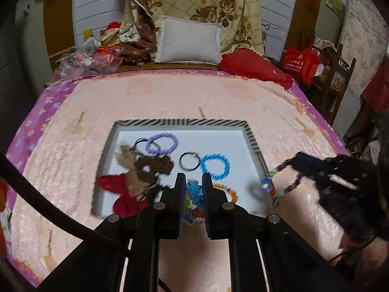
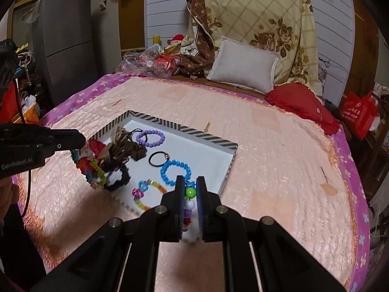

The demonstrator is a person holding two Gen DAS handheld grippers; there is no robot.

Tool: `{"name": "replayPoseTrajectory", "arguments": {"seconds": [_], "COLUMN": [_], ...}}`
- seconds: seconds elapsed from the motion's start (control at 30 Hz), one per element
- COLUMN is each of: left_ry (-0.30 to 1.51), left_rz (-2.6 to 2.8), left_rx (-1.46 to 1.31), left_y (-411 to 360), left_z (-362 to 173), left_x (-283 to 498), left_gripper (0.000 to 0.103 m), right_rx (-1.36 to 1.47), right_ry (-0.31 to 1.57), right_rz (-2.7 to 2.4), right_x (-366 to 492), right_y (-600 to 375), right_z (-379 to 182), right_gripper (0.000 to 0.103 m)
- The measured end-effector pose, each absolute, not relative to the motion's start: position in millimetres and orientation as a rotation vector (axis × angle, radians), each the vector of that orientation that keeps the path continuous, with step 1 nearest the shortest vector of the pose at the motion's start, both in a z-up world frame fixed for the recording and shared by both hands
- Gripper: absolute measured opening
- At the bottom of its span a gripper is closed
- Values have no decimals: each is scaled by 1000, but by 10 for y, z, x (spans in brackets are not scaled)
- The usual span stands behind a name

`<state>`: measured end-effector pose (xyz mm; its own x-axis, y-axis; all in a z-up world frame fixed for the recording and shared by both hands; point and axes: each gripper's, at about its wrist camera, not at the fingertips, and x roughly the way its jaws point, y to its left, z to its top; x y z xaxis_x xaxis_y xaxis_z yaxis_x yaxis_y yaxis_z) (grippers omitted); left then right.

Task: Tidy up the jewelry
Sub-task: 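Carry both multicolour bracelets over the striped box and open both grippers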

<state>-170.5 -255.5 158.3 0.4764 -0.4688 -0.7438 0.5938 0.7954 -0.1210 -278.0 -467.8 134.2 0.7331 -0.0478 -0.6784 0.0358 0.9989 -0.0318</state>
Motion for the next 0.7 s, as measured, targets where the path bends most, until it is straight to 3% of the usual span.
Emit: {"name": "replayPoseTrajectory", "arguments": {"seconds": [0.33,0.7], "left_ry": [943,1062], "left_rz": [-621,-459], "left_rx": [120,187], "left_y": [-3035,-2823], "left_z": [1141,547], "left_x": [-1101,-758], "left_gripper": [13,13], "right_rx": [72,-22], "right_ry": [824,933], "right_rz": [-23,-164], "right_x": [-1923,-1220], "right_y": [-4917,-5320], "right_z": [931,387], "right_gripper": [9,9]}}
